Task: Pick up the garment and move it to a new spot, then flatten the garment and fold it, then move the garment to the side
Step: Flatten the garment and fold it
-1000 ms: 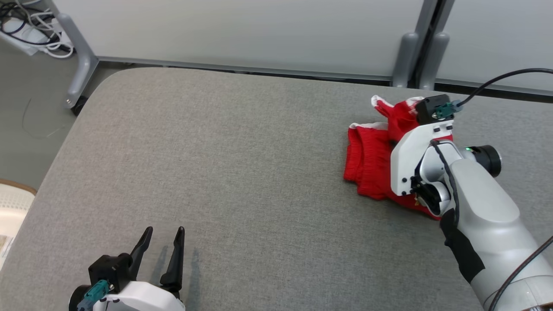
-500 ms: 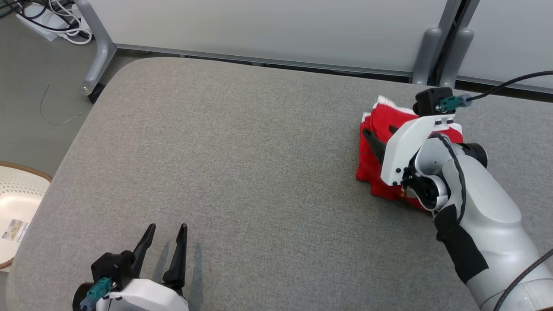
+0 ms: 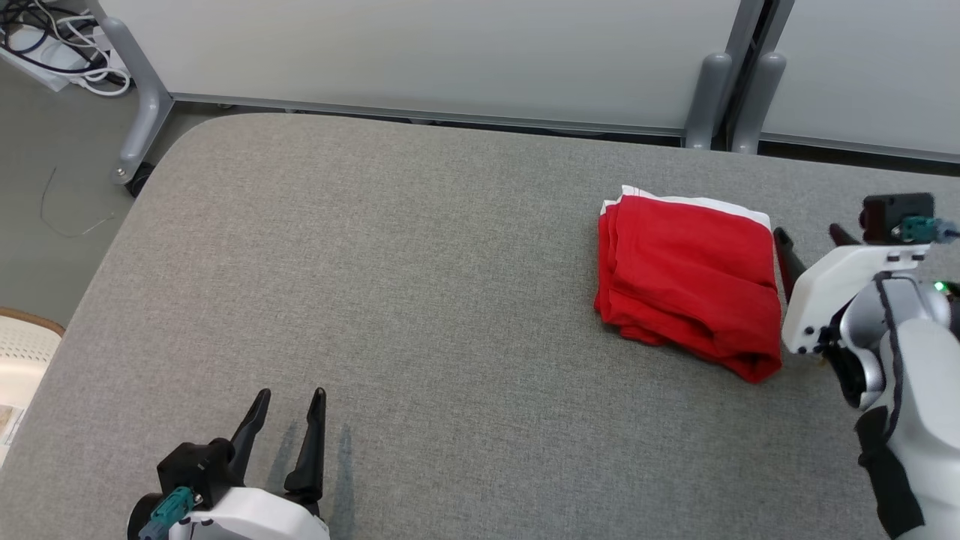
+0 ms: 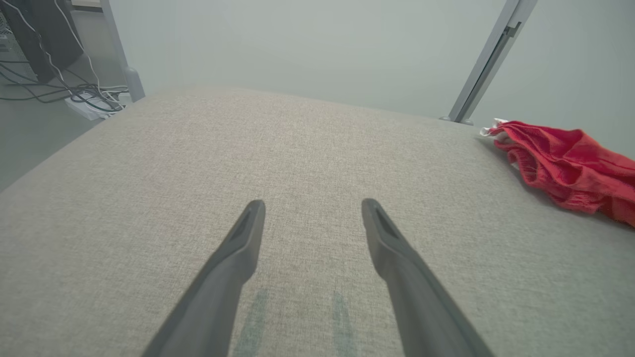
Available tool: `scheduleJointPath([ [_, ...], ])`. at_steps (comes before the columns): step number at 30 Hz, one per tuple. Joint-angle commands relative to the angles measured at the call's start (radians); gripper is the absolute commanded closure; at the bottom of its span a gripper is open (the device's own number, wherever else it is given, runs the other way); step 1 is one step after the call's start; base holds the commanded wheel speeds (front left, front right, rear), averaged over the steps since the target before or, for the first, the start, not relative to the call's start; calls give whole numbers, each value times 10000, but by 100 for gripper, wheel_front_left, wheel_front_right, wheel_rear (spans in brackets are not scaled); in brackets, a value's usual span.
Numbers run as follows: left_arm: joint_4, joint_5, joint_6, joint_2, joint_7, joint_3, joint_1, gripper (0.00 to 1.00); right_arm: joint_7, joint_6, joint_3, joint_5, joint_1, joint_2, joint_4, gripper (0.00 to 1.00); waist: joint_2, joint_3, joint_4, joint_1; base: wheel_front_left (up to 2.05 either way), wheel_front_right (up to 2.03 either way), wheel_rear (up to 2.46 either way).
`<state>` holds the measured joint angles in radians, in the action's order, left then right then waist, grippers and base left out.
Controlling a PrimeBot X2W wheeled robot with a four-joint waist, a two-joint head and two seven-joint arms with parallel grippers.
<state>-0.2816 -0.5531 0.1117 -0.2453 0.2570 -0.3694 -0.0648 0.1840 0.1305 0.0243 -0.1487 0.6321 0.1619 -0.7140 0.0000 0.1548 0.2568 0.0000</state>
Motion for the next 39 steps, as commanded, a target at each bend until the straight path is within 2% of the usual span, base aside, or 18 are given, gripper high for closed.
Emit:
scheduleJointPath([
  [1, -28, 12, -29, -64, 42, 25, -26, 0, -65, 4, -5, 191, -230, -132, 167, 59, 0, 53, -33, 0, 0, 0, 0],
  [2, -45, -1, -44, -54, 40, 12, -58, 0, -71, 4, 27, 279, -348, -214, 237, 86, 0, 79, -46, 0, 0, 0, 0],
  [3, -63, -9, -49, -56, 40, 6, -88, 0, -45, 4, 139, 370, -473, -333, 313, 100, 0, 102, -59, 0, 0, 0, 0],
  [9, -140, -45, -54, -87, 36, -15, -242, 0, -11, 4, 1102, 184, -555, -871, 699, 100, 0, 171, -50, 0, 0, 0, 0],
  [10, -144, -47, -55, -93, 29, -24, -262, 0, -37, 4, 1234, 141, -463, -922, 754, 92, 0, 168, -37, 0, 0, 0, 0],
  [11, -145, -52, -60, -96, 14, -39, -270, 0, -6, 4, 1382, 97, -380, -983, 786, 51, 0, 162, -22, 0, 0, 0, 0],
  [12, -152, -60, -64, -101, -3, -57, -270, 0, 112, 4, 1531, 20, -329, -1032, 769, 0, 0, 151, -3, 0, 0, 0, 0],
  [21, -128, -117, -5, -101, -75, -131, -145, 0, 765, 4, 3017, -569, -108, -1067, 798, 0, 0, 105, 266, 0, 0, 0, 0],
  [26, -78, -162, 25, -106, -80, -160, -100, 0, 820, 4, 3361, -196, -33, -1074, 628, 0, 0, 165, 389, 0, 0, 0, 0],
  [27, -73, -170, 18, -107, -79, -164, -92, 0, 820, 4, 3372, -70, -22, -1074, 586, 12, 0, 174, 404, 0, 0, 0, 0],
  [28, -71, -172, 23, -108, -80, -169, -87, 0, 818, 4, 3347, 70, -4, -1073, 544, 52, 0, 179, 413, 0, 0, 0, 0],
  [29, -68, -180, 35, -106, -83, -179, -85, 0, 826, 4, 3349, 182, 4, -1074, 518, 69, 0, 182, 421, 0, 0, 0, 0],
  [30, -65, -188, 35, -105, -82, -188, -82, 0, 791, 4, 3358, 231, 2, -1077, 515, 93, 0, 183, 428, 0, 0, 0, 0],
  [31, -68, -198, 41, -106, -86, -194, -75, 0, 776, 4, 3359, 286, -20, -1077, 505, 100, 0, 181, 432, 0, 0, 0, 0],
  [39, -65, -239, 110, -158, -157, -229, 22, 0, 972, 4, 3714, 152, -654, -1080, 1008, 100, 0, -3, 317, 0, 0, 0, 0],
])
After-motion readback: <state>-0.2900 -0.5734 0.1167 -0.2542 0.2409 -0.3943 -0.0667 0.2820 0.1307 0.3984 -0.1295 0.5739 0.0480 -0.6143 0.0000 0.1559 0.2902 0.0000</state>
